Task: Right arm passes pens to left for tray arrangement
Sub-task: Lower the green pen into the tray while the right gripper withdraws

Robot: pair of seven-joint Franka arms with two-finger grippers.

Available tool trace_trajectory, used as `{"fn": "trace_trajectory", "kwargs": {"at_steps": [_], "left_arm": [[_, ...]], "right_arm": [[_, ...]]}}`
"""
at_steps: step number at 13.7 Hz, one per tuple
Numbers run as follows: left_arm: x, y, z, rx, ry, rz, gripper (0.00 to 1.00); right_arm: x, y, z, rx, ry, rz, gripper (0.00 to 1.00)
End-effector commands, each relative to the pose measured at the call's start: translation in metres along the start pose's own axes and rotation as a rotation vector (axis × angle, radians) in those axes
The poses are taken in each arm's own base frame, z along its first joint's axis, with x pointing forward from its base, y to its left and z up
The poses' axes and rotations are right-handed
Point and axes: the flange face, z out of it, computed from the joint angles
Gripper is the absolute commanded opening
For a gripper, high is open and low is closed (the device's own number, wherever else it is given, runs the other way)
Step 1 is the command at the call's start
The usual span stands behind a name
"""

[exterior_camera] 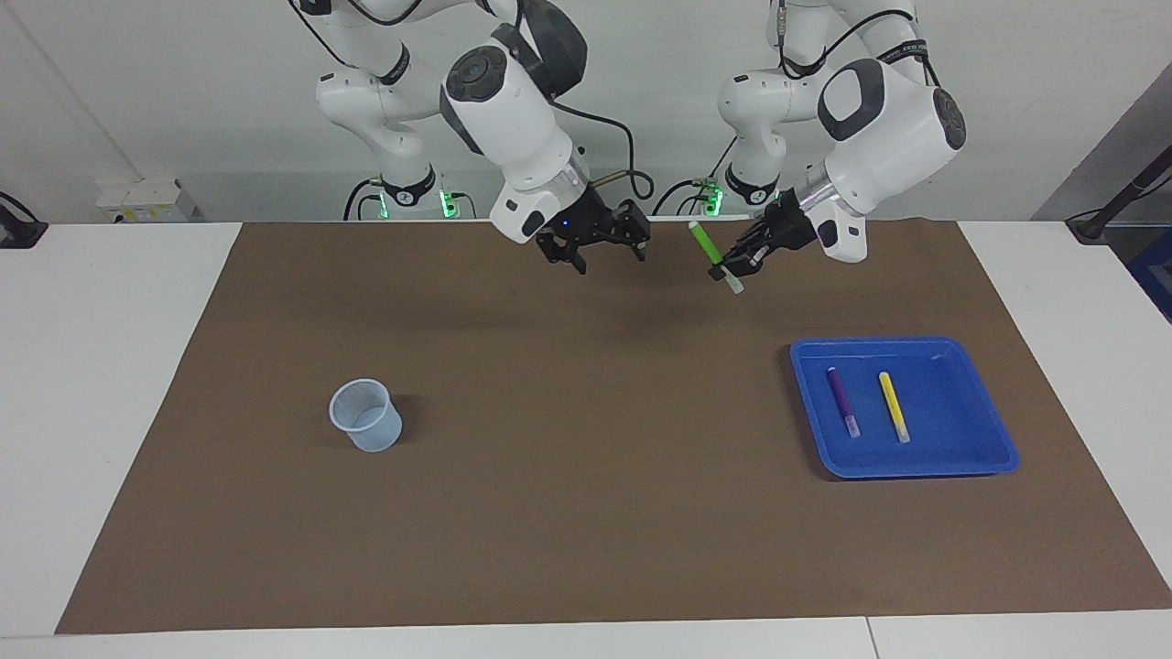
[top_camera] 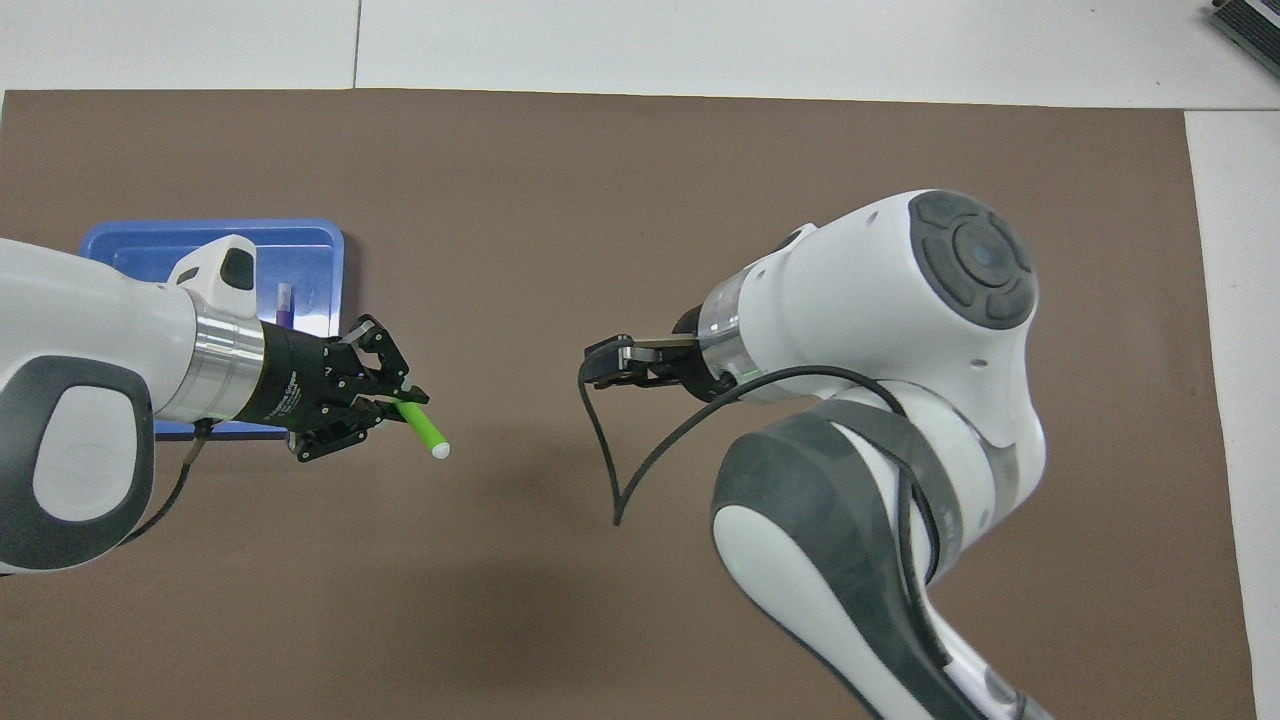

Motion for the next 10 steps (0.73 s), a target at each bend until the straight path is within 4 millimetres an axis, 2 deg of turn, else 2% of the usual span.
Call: {"fn": "trace_trajectory", "kwargs": {"at_steps": [1,3,5,8,9,10], "left_arm": [[0.021,-0.020,0.010,0.042,0.124,0.236,0.00],[0.056,-0.036,0.013,0.106,0.185,0.511,0.00],[0.094,-0.050,0.012,0.188,0.234,0.702,0.00],[0.119,-0.054,0.011,0.348,0.328,0.827,0.00],[0.130,-0.059,0.007,0.378,0.347,0.859,0.00],[0.148,-0.064,0.003,0.382,0.345,0.878,0.00]], "right_arm": [[0.002,0.022,-0.008,-0.107,0.002,-0.222,1.00],[0.000,0.033,-0.016,-0.235,-0.005,-0.282,1.00],[-0.006,0.051,-0.036,-0.315,-0.020,-0.271,1.00],[0.004,0.098,-0.069,-0.358,-0.023,-0.323,1.00],[0.007,0.110,-0.074,-0.365,-0.027,-0.348,1.00],[0.008,0.121,-0.083,-0.371,-0.024,-0.348,1.00]]}}
